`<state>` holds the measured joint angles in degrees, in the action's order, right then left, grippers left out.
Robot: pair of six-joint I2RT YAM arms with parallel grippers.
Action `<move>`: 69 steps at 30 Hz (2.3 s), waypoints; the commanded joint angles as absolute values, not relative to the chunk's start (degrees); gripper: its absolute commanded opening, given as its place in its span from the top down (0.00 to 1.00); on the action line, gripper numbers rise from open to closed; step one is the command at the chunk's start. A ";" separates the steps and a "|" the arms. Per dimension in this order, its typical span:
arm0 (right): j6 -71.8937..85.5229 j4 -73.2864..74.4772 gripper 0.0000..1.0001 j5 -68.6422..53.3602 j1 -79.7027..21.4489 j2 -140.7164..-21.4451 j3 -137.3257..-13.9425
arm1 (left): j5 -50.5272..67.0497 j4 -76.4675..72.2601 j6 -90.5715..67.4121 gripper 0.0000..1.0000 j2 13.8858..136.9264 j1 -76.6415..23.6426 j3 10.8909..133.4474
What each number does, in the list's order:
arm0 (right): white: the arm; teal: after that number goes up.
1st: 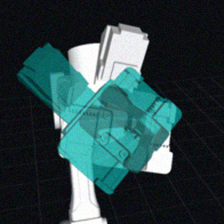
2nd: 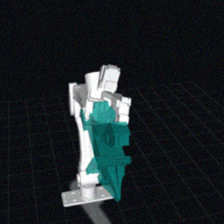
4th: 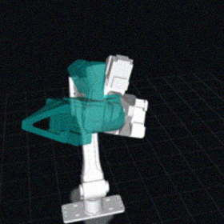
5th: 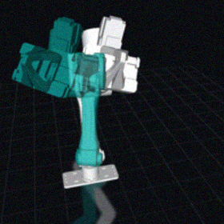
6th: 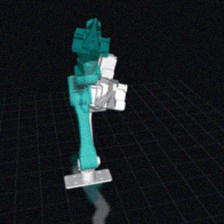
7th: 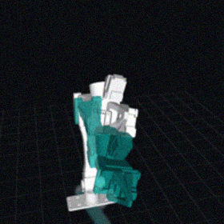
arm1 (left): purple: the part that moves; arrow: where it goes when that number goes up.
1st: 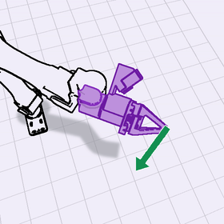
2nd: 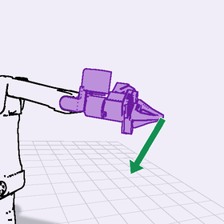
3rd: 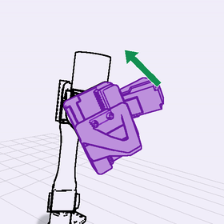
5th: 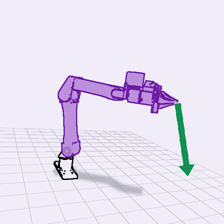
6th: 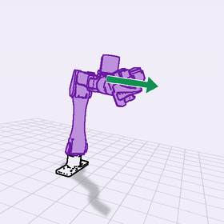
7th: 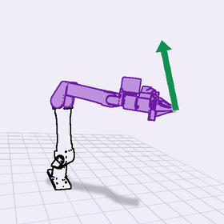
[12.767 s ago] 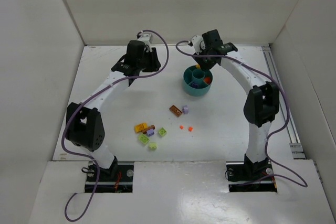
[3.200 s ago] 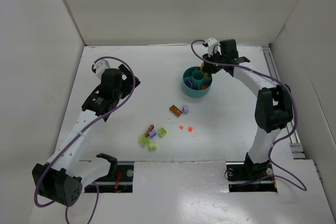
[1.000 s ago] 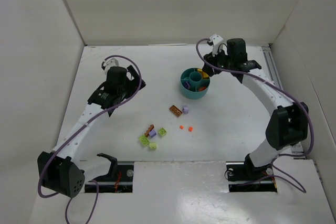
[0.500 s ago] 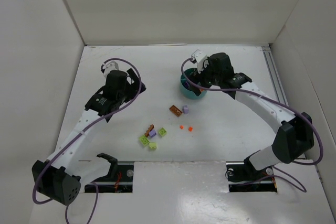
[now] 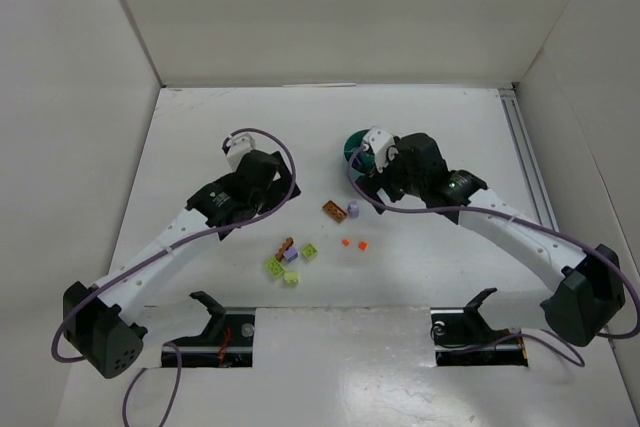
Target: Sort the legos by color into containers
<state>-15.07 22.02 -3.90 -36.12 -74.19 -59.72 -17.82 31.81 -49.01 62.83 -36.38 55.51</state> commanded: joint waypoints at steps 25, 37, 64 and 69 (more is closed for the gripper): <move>-14.06 20.13 0.00 -0.88 -38.67 -57.22 -45.61 | -23.03 39.11 -67.50 0.00 52.92 -47.29 41.93; -14.06 17.67 0.00 1.14 -38.67 -56.95 -45.53 | -21.89 37.79 -65.22 0.06 51.86 -47.29 40.79; -11.60 19.24 0.00 1.58 -39.20 -59.49 -43.15 | -14.15 24.69 -55.28 0.43 65.04 -53.44 36.65; -11.60 19.25 0.00 1.58 -39.20 -60.55 -43.15 | -15.46 26.18 -58.70 0.44 65.83 -53.44 36.12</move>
<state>-12.05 20.43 0.71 -38.72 -60.25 -42.17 -14.52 25.10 -56.53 66.28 -53.21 36.60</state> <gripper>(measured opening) 0.994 0.559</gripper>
